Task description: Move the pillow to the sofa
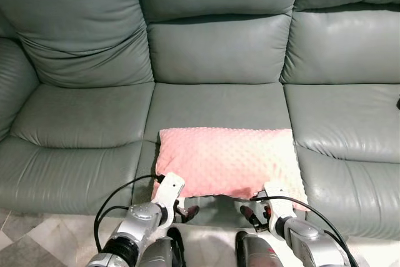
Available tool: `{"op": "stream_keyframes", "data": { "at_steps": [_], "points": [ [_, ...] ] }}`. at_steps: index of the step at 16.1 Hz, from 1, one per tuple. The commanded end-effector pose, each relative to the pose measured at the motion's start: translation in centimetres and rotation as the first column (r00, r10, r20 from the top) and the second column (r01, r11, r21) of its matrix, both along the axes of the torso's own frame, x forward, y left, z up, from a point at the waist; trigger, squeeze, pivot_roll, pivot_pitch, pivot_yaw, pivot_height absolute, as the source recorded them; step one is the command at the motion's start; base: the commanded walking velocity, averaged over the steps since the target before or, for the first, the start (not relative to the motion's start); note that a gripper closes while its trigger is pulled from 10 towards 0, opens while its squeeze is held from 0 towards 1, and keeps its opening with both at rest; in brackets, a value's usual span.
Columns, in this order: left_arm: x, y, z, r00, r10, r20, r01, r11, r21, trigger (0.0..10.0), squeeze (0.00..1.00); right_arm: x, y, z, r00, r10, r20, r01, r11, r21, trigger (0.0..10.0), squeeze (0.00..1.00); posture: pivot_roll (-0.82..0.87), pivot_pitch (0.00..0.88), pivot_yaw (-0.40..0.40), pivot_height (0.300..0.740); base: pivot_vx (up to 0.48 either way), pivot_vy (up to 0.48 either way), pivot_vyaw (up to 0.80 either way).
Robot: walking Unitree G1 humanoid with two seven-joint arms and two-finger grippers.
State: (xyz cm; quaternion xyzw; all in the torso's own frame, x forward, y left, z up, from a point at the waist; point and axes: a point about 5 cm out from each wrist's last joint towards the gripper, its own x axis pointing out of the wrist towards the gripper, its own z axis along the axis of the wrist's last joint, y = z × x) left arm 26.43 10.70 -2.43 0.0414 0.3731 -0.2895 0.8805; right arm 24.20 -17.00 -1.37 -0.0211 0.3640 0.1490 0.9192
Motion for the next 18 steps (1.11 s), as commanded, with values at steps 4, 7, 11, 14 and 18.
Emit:
{"op": "stream_keyframes", "data": {
  "at_steps": [4,7,11,14,18],
  "points": [
    [0.3,0.3,-0.4,0.995,0.098,0.014,-0.099,0.994,0.035,10.0,0.00,0.5,-0.5,-1.4,0.999,-0.038,0.007,0.038,0.999,-0.013,10.0,0.00,-0.16,0.329,0.104,0.740,0.000,0.000,0.00],
    [0.7,0.7,-0.1,0.991,0.129,0.037,-0.131,0.990,0.043,10.0,0.00,1.2,-1.0,-1.2,0.998,-0.056,0.032,0.058,0.997,-0.052,10.0,0.00,-0.16,0.337,0.104,0.740,0.000,0.000,0.00],
    [1.4,1.5,0.2,0.979,0.185,0.090,-0.194,0.976,0.098,10.0,0.00,2.4,-1.3,-0.5,0.989,-0.111,0.096,0.119,0.989,-0.087,10.0,0.00,-0.16,0.340,0.108,0.740,0.000,0.000,0.00],
    [1.8,1.4,0.4,0.967,0.217,0.132,-0.234,0.963,0.131,10.0,0.00,2.8,-1.1,-0.5,0.985,-0.117,0.124,0.128,0.988,-0.085,10.0,0.00,-0.16,0.342,0.106,0.740,0.000,0.000,0.00],
    [2.1,1.0,0.7,0.964,0.225,0.138,-0.242,0.963,0.118,10.0,0.00,2.9,0.8,-0.2,0.991,-0.066,0.116,0.065,0.998,0.014,10.0,0.00,-0.16,0.344,0.099,0.740,0.000,0.000,0.00]
  ]
}}
